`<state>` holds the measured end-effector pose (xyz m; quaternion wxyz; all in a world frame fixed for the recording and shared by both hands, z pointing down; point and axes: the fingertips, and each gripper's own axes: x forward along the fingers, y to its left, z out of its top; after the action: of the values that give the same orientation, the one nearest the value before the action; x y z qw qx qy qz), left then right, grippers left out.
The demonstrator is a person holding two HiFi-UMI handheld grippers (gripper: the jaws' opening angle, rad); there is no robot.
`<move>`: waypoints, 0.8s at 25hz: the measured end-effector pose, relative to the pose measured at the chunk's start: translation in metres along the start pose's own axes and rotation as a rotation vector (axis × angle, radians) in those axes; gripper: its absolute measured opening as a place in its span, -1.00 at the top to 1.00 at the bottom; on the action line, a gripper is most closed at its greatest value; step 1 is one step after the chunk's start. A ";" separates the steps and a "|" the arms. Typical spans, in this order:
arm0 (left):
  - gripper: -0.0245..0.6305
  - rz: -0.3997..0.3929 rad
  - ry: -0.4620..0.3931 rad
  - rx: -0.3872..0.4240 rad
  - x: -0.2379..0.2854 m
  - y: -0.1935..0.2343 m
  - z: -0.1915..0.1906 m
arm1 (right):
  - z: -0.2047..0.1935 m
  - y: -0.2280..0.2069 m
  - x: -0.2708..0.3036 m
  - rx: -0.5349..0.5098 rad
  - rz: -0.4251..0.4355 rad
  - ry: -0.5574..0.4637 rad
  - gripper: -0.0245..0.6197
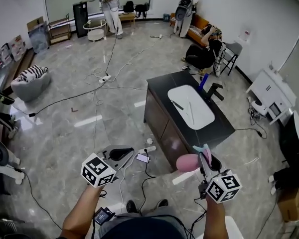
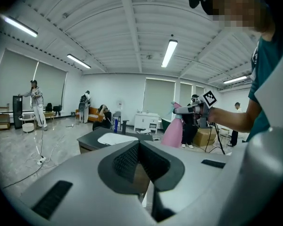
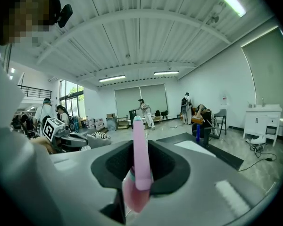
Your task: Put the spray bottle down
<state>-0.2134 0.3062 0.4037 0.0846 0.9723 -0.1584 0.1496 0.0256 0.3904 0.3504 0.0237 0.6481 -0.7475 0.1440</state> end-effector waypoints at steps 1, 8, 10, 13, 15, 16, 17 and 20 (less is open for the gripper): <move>0.91 -0.004 0.000 0.009 0.003 0.000 0.005 | 0.004 -0.001 0.003 0.000 -0.002 -0.005 0.62; 0.91 0.004 -0.009 0.039 0.040 0.011 0.029 | 0.020 -0.039 0.035 -0.006 0.017 -0.017 0.62; 0.91 0.016 -0.012 0.037 0.054 0.012 0.035 | 0.025 -0.055 0.045 -0.008 0.032 -0.017 0.62; 0.91 0.039 -0.015 0.042 0.074 0.015 0.046 | 0.032 -0.076 0.058 -0.011 0.059 -0.016 0.62; 0.91 0.056 -0.019 0.040 0.089 0.016 0.053 | 0.036 -0.090 0.067 -0.014 0.081 -0.012 0.62; 0.91 0.064 -0.021 0.039 0.096 0.017 0.057 | 0.039 -0.097 0.072 -0.017 0.092 -0.009 0.62; 0.91 0.070 -0.024 0.038 0.103 0.017 0.061 | 0.041 -0.104 0.076 -0.019 0.102 -0.007 0.62; 0.91 0.087 -0.025 0.042 0.125 0.016 0.072 | 0.047 -0.125 0.090 -0.022 0.133 -0.002 0.62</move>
<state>-0.0869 0.2403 0.3777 0.0557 0.9678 -0.1986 0.1443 0.1402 0.2775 0.3480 0.0206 0.5968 -0.7904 0.1364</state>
